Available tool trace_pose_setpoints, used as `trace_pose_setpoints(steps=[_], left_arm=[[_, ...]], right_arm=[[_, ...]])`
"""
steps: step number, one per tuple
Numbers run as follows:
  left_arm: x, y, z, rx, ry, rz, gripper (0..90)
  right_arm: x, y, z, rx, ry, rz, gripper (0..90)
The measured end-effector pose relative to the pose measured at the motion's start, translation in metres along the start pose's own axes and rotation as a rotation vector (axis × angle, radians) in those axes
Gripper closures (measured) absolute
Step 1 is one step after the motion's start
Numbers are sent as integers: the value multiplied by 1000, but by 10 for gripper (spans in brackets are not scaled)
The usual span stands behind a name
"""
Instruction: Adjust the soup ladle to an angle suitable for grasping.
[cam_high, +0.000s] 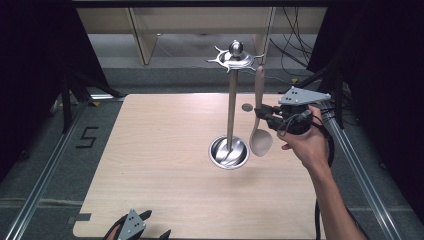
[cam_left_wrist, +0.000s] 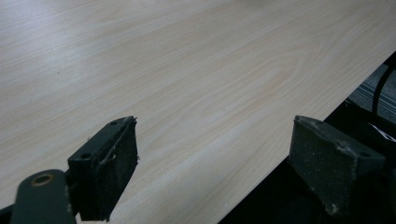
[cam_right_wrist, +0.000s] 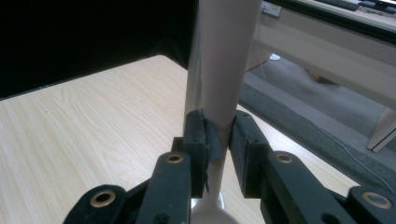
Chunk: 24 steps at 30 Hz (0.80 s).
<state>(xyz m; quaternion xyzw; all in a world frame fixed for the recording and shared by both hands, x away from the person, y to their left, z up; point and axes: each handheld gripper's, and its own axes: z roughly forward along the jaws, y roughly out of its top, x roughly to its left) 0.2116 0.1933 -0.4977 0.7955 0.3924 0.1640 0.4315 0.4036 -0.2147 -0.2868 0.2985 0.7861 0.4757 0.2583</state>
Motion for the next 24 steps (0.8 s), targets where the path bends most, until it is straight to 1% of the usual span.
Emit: trace_pose_setpoints(steps=[1,2,3,4,5,6,7,9,10,12,13,15,16,17,19,22,23,24], left_arm=[[0,0,0,0,0,0,151],[0,0,0,2,2,3,151],[0,0,0,2,2,3,151],[1,0,-1,14,7,19,151],[1,0,-1,14,7,19,151],[0,0,0,3,-1,4,151],[1,0,1,13,12,16,151],[1,0,0,13,8,21,151],[-1,0,1,-2,-1,1,151],[-1,0,0,-3,0,-1,151],[0,0,0,-4,-6,19,151],[0,0,0,-3,-5,22,151],[-1,0,0,-9,-6,7,151],[-1,0,1,-3,-4,-1,151],[-1,0,0,0,-4,3,151],[-1,0,0,-1,-3,1,151],[-1,0,0,1,-3,3,151],[-1,0,0,1,-4,3,151]], right_arm=[[0,0,0,0,0,0,776],[0,1,2,12,28,-4,776],[0,1,2,23,23,3,776],[0,2,2,24,7,5,776],[0,2,2,24,7,5,776],[-1,3,3,26,7,-2,776],[-1,3,3,26,7,-2,776],[0,3,4,38,7,3,776],[1,3,6,25,-5,-2,776],[1,3,7,47,-4,-2,776],[0,2,7,48,10,-7,776],[0,2,8,41,8,-6,776],[0,2,8,44,8,-9,776],[0,3,8,41,5,-13,776],[0,2,9,32,-11,-5,776],[0,3,9,40,-15,-2,776],[0,3,10,39,-15,-3,776],[0,3,11,31,-16,-19,775]])
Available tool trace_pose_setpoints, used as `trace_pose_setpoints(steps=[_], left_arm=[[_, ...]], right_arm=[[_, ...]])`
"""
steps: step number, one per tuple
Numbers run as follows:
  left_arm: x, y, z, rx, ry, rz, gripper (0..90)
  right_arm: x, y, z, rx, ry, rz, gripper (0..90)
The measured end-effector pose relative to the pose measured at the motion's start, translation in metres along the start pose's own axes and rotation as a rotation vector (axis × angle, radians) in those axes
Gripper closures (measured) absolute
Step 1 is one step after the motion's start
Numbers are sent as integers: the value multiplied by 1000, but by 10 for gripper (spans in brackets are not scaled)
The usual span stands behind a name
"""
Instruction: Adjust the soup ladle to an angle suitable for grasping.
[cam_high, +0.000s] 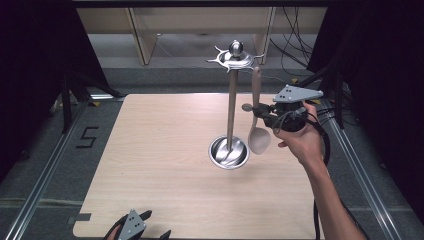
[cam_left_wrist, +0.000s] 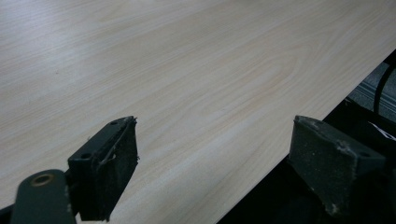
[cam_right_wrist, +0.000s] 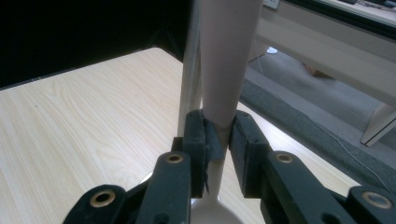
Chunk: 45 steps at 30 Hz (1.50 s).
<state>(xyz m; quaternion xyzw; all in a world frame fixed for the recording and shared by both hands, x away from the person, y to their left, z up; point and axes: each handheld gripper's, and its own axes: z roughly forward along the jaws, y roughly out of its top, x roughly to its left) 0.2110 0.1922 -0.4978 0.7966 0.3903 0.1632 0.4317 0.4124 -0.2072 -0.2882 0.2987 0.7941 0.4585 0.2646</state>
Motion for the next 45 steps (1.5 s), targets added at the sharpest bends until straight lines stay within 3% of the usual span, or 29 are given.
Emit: trace_pose_setpoints(steps=[8,13,16,19,20,21,24,27,28,29,33,35,37,38,41,42,43,45], left_arm=[[0,0,0,-4,0,-2,151],[0,0,0,3,-1,2,150],[0,0,1,0,-1,3,151],[2,0,0,21,9,17,151],[0,-1,1,-9,-3,-15,151],[2,-1,0,15,9,15,151],[2,0,0,-2,4,-7,151],[1,-1,1,-9,4,-17,151],[1,-1,1,-8,4,-15,151],[3,0,0,2,3,13,151],[2,-1,1,6,13,-3,151],[2,-1,0,5,15,-8,151],[2,-1,0,0,12,-4,151],[2,-1,0,-9,10,-6,151],[1,-1,1,-8,9,-15,151],[4,0,0,11,10,20,151],[3,-1,0,8,11,-4,151],[2,-1,0,0,7,-8,151]], right_arm=[[3,0,2,21,32,33,772],[4,-2,1,-10,28,26,739],[6,-6,-2,-46,23,20,659],[7,-8,-5,-44,39,25,621],[7,-10,-6,-48,34,25,592],[8,-12,-9,-46,33,31,573],[10,-25,-18,-87,53,37,475],[10,-32,-21,-80,59,41,444],[11,-36,-22,-76,65,44,433],[13,-43,-24,-71,45,48,412],[14,-54,-27,-85,28,43,406],[16,-63,-27,-90,38,68,406],[15,-74,-23,-84,28,75,403],[13,-82,-21,-50,21,89,400],[9,-88,-22,-54,16,100,394],[8,-93,-25,-34,36,122,391],[8,-95,-26,-31,37,130,383],[8,-97,-28,-21,31,130,375]])
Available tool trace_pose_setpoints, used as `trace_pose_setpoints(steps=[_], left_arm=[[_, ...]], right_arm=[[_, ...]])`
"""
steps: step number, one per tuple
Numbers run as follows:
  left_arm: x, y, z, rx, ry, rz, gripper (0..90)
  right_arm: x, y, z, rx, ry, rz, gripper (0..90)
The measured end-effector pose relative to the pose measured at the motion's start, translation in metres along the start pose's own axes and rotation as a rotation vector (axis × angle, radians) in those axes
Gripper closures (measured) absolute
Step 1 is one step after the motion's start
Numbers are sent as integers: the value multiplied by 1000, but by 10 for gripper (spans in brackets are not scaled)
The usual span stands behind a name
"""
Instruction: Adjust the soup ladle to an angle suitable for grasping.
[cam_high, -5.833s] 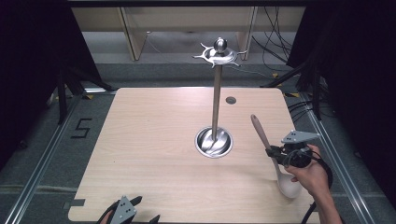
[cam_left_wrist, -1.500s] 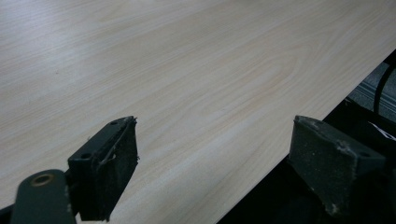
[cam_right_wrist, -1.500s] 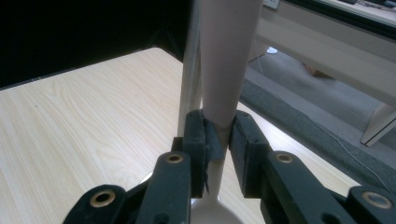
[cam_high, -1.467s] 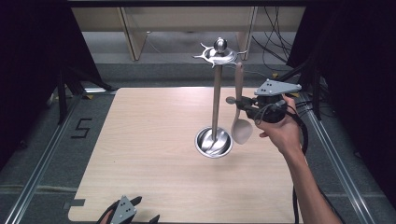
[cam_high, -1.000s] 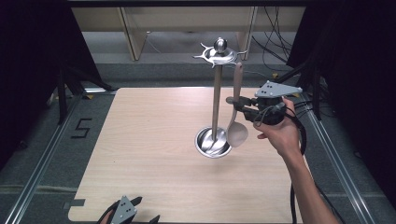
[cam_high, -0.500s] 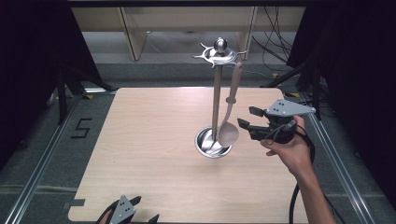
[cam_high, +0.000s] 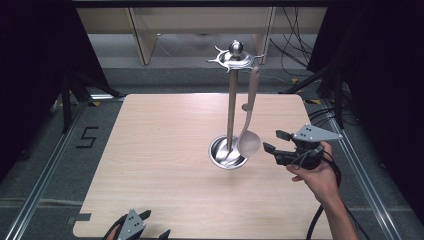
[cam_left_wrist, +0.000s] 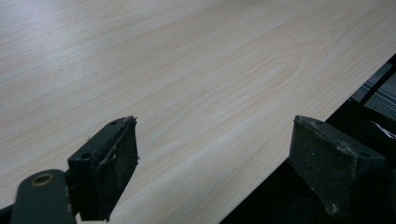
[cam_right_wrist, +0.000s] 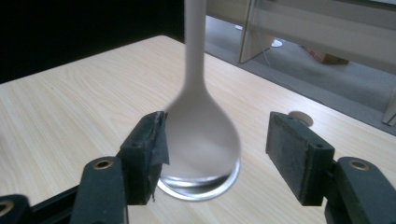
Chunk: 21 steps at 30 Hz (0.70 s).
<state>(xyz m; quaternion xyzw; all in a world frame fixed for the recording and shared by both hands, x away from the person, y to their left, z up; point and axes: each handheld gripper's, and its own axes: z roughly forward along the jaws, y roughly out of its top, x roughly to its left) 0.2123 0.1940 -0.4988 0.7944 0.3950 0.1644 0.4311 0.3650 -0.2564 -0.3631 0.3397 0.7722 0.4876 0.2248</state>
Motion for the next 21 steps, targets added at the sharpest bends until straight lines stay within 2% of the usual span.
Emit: trace_pose_setpoints(steps=[3,6,7,8,11,12,13,14,16,17,18,19,21], left_arm=[[1,1,0,1,4,-1,151],[0,1,0,4,2,-3,151],[1,1,0,5,4,0,151],[0,1,0,5,2,-2,151],[1,2,0,7,6,4,151],[1,2,0,7,6,4,151],[0,2,0,5,1,0,151],[0,2,0,5,1,7,151],[0,2,1,7,5,3,151],[-1,2,1,4,2,-2,151],[0,2,0,8,7,8,151],[1,2,0,9,8,9,151],[1,2,0,9,7,4,151]], right_arm=[[-2,-9,-2,-16,-5,5,366],[-1,-14,-1,-7,-3,6,365],[-3,-18,-1,-1,0,-24,361],[-1,-19,-2,21,4,6,360],[-1,-25,-2,26,4,14,353],[-3,-27,-1,11,6,-19,353],[-1,-29,-1,1,-7,4,352],[-2,-29,-2,24,7,-13,352],[-2,-31,-2,16,8,-7,352],[-2,-33,-2,28,13,-9,351],[-3,-35,-1,25,17,-24,349],[-1,-39,-1,35,11,-8,347],[-2,-39,-2,49,16,-14,346]])
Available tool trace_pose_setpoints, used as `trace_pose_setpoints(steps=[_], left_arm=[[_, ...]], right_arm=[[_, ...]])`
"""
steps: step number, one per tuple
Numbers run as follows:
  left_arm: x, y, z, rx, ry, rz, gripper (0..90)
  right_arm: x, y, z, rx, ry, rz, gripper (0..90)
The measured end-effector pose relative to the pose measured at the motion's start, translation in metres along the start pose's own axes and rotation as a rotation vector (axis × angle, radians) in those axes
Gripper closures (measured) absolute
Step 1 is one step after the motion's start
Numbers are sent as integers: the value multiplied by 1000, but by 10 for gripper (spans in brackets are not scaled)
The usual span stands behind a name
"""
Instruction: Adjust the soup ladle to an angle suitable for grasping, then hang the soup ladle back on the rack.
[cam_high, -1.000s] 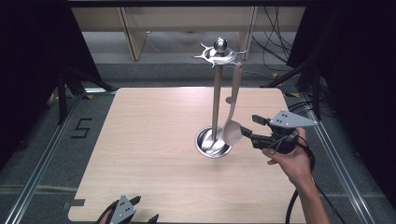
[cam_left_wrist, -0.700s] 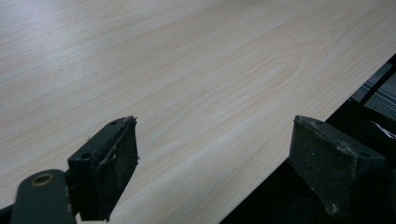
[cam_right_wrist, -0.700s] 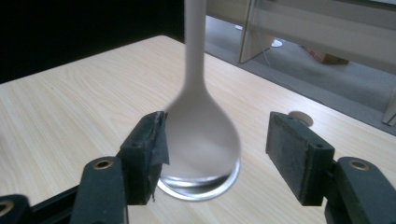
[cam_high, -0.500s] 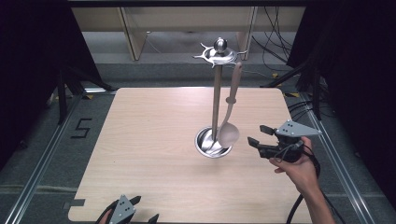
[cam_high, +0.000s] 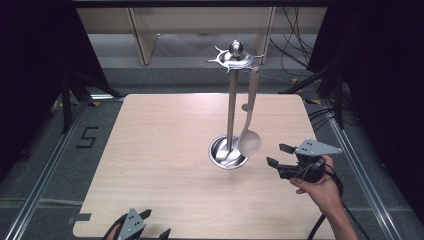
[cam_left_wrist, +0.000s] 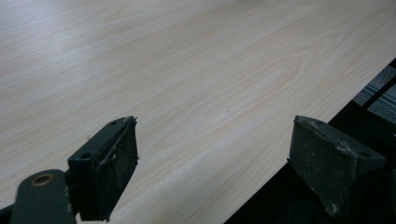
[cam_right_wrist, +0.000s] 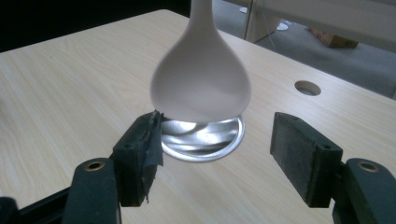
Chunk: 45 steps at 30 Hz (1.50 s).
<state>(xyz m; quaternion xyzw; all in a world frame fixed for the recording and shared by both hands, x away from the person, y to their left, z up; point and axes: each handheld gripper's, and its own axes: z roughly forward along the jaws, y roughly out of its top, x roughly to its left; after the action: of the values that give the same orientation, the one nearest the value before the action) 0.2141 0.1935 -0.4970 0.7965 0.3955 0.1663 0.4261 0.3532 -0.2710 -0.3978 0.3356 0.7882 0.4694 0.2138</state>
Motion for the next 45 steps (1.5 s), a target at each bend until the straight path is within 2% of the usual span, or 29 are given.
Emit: trace_pose_setpoints(steps=[1,2,4,5,7,8,9,10,13,15,16,18,21,24,26,29,30,31,34,35,36,37,38,39,42,43,44,45], left_arm=[[1,0,1,11,6,12,151],[-1,0,2,-3,-6,-14,151],[1,0,0,19,2,13,151],[0,0,1,-1,-5,4,151],[0,0,1,-7,-6,1,151],[1,0,0,6,2,16,151],[1,0,0,8,2,16,151],[-1,0,1,-12,-9,-13,151],[-2,0,1,-5,-12,-1,151],[-2,0,1,-15,-13,-6,151],[-1,0,1,-5,-10,3,151],[-1,0,1,2,-6,8,151],[-1,0,1,0,-8,14,151],[-2,-1,0,9,0,20,150],[-4,-1,1,-10,-12,3,151],[-3,-1,-1,-4,-11,16,150],[-3,-1,-1,-5,-11,13,151],[-3,-1,-1,-5,-11,13,151],[-3,-2,0,-5,-11,7,151],[-1,-1,-1,15,1,31,151],[-3,-1,1,-9,-12,7,150],[-3,-1,1,-9,-12,7,151],[-4,-2,1,-9,-12,8,151],[-2,-1,-1,20,-1,39,151],[-1,-1,-1,19,-3,38,151],[-2,-1,-1,14,0,37,151],[-2,-1,-1,16,-1,39,151],[-2,-1,-1,15,-1,39,151]], right_arm=[[-1,-1,0,-6,-3,-3,344],[1,-3,-1,2,10,12,341],[-1,-6,-2,-11,10,-9,337],[0,-8,-3,-3,16,-2,336],[2,-11,-2,-17,6,3,334],[4,-11,-5,10,16,10,333],[4,-13,-6,1,11,-12,331],[4,-13,-6,2,15,-19,329],[4,-16,-8,-7,8,-36,328],[5,-17,-9,3,14,-21,328],[8,-18,-10,14,19,-3,327],[10,-20,-11,5,20,4,326],[13,-20,-13,11,25,6,324],[14,-21,-14,-9,19,-18,322],[17,-23,-17,5,19,-19,320],[21,-26,-17,15,21,-3,318],[21,-28,-17,10,27,-24,317],[21,-28,-17,10,27,-24,317],[27,-31,-19,14,27,-6,311],[27,-32,-18,-2,22,-16,308],[29,-32,-20,25,35,-9,306],[29,-34,-19,25,36,-21,303],[31,-35,-19,21,38,-4,292],[31,-35,-19,21,38,-4,292],[35,-39,-18,8,46,8,275],[36,-41,-17,12,62,12,271],[35,-42,-17,-6,53,-16,262],[35,-42,-17,-6,53,-16,262]])
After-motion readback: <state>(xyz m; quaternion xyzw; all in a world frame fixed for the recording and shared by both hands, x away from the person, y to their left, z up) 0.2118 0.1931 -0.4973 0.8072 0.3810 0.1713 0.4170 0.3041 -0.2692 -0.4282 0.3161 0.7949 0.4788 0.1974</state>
